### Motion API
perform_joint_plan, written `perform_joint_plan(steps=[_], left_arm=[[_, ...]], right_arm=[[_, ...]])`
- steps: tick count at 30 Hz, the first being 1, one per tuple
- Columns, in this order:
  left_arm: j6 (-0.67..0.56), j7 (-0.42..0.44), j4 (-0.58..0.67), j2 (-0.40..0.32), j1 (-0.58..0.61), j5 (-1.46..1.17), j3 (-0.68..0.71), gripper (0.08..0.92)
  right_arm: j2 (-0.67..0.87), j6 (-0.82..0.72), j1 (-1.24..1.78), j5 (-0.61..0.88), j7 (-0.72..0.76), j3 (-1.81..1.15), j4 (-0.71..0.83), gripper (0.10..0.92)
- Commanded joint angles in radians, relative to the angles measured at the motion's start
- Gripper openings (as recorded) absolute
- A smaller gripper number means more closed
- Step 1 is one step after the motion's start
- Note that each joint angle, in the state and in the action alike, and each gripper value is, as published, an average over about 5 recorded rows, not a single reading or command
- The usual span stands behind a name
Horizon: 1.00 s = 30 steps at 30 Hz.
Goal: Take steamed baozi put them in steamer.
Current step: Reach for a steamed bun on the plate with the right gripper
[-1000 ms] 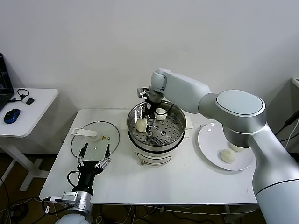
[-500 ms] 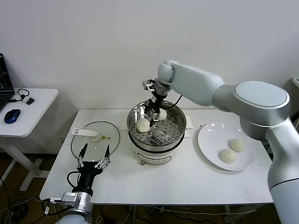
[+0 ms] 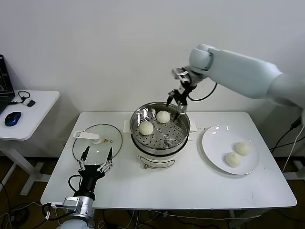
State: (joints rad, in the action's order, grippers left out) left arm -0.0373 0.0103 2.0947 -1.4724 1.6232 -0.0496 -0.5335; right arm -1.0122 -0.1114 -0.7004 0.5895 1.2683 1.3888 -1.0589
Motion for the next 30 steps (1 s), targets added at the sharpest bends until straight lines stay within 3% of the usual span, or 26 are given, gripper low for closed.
perform_joint_plan(steps=[1,13,30], left_arm=[[0.002,-0.001,0.004,0.002,0.003,0.005,-0.001,0.823],[0.003,-0.003,0.021,-0.007,0.015,0.014,0.008,0.823],[-0.002,-0.005,0.036,-0.010,0.037,0.013,0.005,0.823]], right_arm=[[0.350,0.042,-0.038,-0.068,0.012,0.001,-0.177,0.823],[0.550,0.082,0.187,-0.255,0.022,-0.076,-0.145,0.823],[0.460,0.105,0.586,-0.470,0.002,-0.384,0.034,0.823]])
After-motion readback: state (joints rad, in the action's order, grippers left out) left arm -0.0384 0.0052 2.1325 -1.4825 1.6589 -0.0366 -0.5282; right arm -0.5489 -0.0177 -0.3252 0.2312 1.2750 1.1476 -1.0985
